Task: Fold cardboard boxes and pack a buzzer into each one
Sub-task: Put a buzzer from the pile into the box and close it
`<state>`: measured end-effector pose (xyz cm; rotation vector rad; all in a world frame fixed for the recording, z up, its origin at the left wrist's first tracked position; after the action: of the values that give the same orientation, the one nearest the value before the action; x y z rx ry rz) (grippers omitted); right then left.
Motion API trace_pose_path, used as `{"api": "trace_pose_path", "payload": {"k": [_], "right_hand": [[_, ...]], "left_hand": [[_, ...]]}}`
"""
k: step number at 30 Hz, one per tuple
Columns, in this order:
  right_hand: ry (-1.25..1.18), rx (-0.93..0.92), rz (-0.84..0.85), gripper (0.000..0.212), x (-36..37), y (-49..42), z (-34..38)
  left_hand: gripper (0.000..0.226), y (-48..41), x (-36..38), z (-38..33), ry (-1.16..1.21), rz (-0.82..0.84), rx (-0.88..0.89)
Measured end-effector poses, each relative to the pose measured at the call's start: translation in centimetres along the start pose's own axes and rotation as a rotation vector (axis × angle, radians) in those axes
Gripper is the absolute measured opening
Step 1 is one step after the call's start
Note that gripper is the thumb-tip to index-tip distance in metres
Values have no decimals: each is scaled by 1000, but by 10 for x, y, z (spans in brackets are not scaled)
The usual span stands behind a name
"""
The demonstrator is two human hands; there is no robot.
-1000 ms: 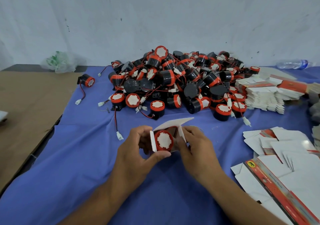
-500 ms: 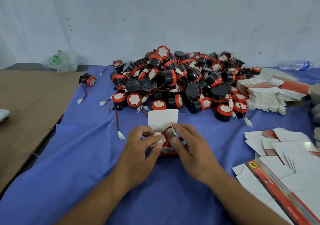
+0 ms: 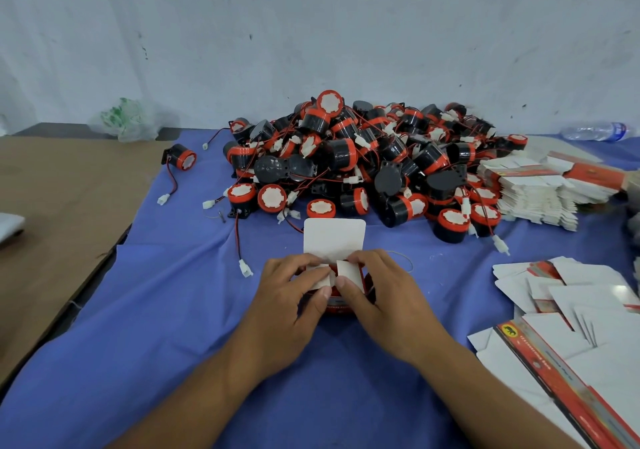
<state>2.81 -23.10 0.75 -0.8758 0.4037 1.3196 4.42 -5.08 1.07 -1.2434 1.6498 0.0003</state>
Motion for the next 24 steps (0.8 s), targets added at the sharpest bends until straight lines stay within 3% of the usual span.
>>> {"api": "trace_pose_path", "payload": {"k": [3,6,9,11,15,18,21,24], "right_hand": [[-11,9,-27,39,-1,-2,2],[-134,91,-64,24,-1,-2,1],[-415,234,5,34,-2,-3,-4],[-518,237,39,30,-3,-5,-4],[-587,228,117,14,0,-5,-7],[-583,252,98,26,3,-5,-9],[-590,176,72,52,2,-6,-7],[-504,54,95,37,-2,-5,-5]], "left_hand": [[45,0,0,1,4,7,-10],[37,1,1,3,11,-1,-14],[32,0,0,2,9,0,8],[32,0,-1,2,29,2,-4],[21,-1,-2,4,79,-51,-49],[14,1,-2,6,200,-115,-114],[33,3,-2,8,350,-149,-194],[66,3,1,6,411,-166,-180]]}}
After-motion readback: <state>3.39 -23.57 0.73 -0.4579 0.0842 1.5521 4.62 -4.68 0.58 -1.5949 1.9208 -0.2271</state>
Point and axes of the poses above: each hand's wrist, its own y-axis away from the middle knuckle, its own x-axis out of the palm, z = x × y, the point moved 2 cm from there along -y, towards the middle knuckle, and after that the axes turned 6 degrees about x, right-handed, at the moved point
